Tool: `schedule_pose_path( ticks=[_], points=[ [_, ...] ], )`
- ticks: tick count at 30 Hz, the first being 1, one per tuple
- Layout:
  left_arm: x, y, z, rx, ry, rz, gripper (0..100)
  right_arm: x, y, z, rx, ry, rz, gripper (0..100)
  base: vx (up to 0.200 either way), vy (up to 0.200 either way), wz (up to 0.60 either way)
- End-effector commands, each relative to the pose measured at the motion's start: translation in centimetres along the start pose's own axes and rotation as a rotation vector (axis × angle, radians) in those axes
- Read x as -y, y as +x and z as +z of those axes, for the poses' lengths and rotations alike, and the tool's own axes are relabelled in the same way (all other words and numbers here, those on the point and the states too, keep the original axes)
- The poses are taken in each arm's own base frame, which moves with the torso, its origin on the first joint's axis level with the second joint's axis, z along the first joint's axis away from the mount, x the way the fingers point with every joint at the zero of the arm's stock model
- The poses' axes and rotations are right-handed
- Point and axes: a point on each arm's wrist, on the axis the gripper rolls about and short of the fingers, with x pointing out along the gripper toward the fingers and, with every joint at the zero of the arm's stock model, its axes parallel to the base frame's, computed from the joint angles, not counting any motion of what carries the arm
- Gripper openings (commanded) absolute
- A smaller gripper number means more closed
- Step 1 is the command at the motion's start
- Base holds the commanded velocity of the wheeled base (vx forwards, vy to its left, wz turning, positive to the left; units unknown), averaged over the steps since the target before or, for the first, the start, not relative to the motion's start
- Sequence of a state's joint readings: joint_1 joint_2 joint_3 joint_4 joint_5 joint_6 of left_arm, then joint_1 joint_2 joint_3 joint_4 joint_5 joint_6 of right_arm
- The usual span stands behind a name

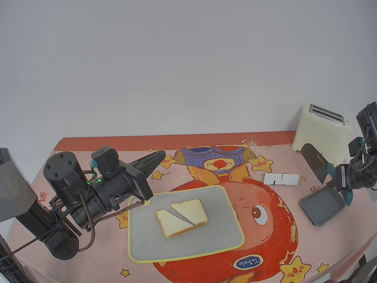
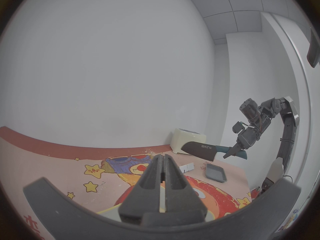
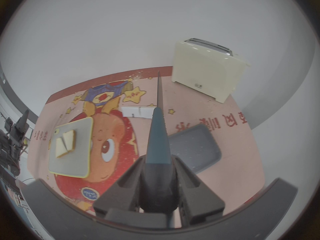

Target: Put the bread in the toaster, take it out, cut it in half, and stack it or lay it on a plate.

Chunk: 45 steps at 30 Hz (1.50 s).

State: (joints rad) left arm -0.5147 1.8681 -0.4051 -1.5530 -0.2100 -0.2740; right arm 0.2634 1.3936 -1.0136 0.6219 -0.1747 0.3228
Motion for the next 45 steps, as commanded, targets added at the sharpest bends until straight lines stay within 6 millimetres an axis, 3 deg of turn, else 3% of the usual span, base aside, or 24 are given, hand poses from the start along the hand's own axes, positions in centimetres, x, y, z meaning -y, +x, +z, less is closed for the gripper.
schedule_pose_path(
  ticks=[1,5,9,15,30,35,45],
  points=[
    [-0.1,-0.1,0.3,0.021,0.004,0.000,0,-0.1,-1.0,-0.6,0.024,0.014,0.025,0,0.000,0.000,0.00],
    [-1.1,-0.2,0.7,0.036,0.008,0.036,0,-0.3,-0.8,-1.4,0.004,0.064,0.033,0,0.000,0.000,0.00],
    [-2.5,-1.0,1.0,0.040,0.006,0.092,0,-0.4,0.6,-2.4,0.020,0.078,0.034,0,0.000,0.000,0.00],
    [-2.6,-1.1,0.9,0.039,0.007,0.099,0,-0.8,2.3,-2.9,0.114,0.085,0.063,0,0.000,0.000,0.00],
    [-2.5,-1.1,0.8,0.034,0.010,0.102,0,-3.9,2.8,-3.8,0.072,0.047,0.144,0,0.000,0.000,0.00],
    [-2.3,-1.1,0.4,0.018,0.007,0.097,0,-4.6,4.2,-3.8,0.077,0.045,0.025,0,0.000,0.000,0.00],
    [-2.3,-1.2,0.4,0.015,0.008,0.096,0,-5.7,3.7,-4.5,0.081,0.024,0.057,0,0.000,0.000,0.00]
  ],
)
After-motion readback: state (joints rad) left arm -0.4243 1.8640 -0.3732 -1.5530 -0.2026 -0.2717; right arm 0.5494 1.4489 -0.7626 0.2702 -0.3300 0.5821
